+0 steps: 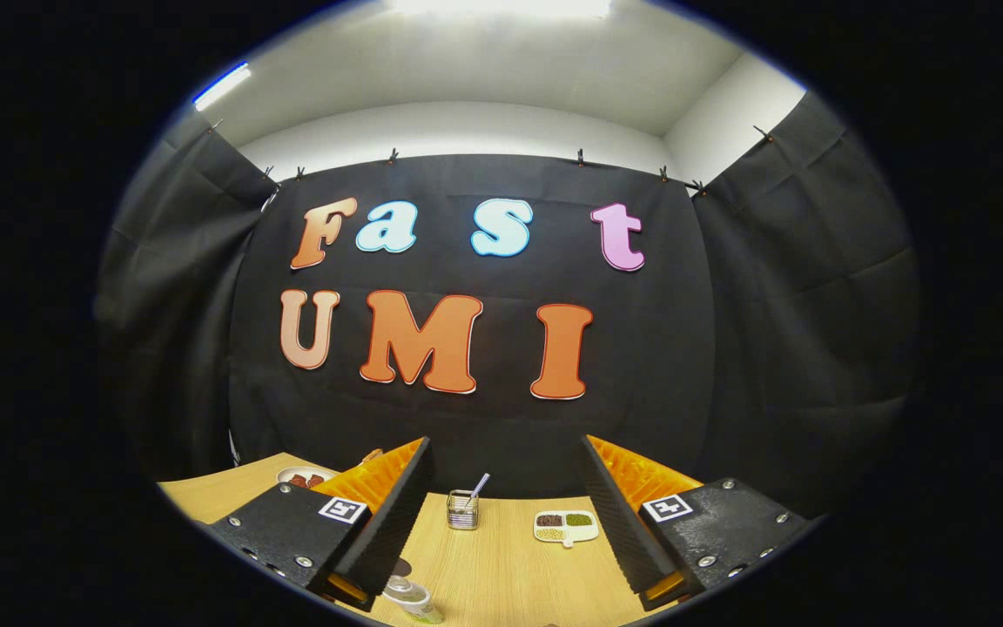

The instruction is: Take the bottle from table, then pour the juice into the cup, finally place the bottle on the coaster

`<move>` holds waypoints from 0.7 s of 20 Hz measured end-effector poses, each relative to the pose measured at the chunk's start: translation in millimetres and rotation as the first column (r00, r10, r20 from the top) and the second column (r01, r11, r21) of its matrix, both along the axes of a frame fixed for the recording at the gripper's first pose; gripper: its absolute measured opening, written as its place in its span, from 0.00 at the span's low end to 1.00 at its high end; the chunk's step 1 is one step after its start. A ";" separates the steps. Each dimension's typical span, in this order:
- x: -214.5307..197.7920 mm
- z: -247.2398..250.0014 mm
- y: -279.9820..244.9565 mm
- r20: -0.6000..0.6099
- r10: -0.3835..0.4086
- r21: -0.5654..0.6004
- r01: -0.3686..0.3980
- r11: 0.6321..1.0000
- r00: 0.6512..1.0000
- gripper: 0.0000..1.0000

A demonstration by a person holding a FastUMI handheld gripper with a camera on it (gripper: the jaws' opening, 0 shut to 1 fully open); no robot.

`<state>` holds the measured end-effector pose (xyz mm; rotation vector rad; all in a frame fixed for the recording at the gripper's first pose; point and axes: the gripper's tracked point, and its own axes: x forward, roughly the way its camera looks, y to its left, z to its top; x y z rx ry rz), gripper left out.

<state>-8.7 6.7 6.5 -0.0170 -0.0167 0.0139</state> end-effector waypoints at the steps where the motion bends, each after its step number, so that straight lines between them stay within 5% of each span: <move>1: -0.7 1.5 -0.8 0.004 -0.002 0.003 0.002 1.000 1.000 0.99; 14: -19.3 -30.6 11.0 0.007 0.035 0.041 -0.035 0.999 0.999 0.99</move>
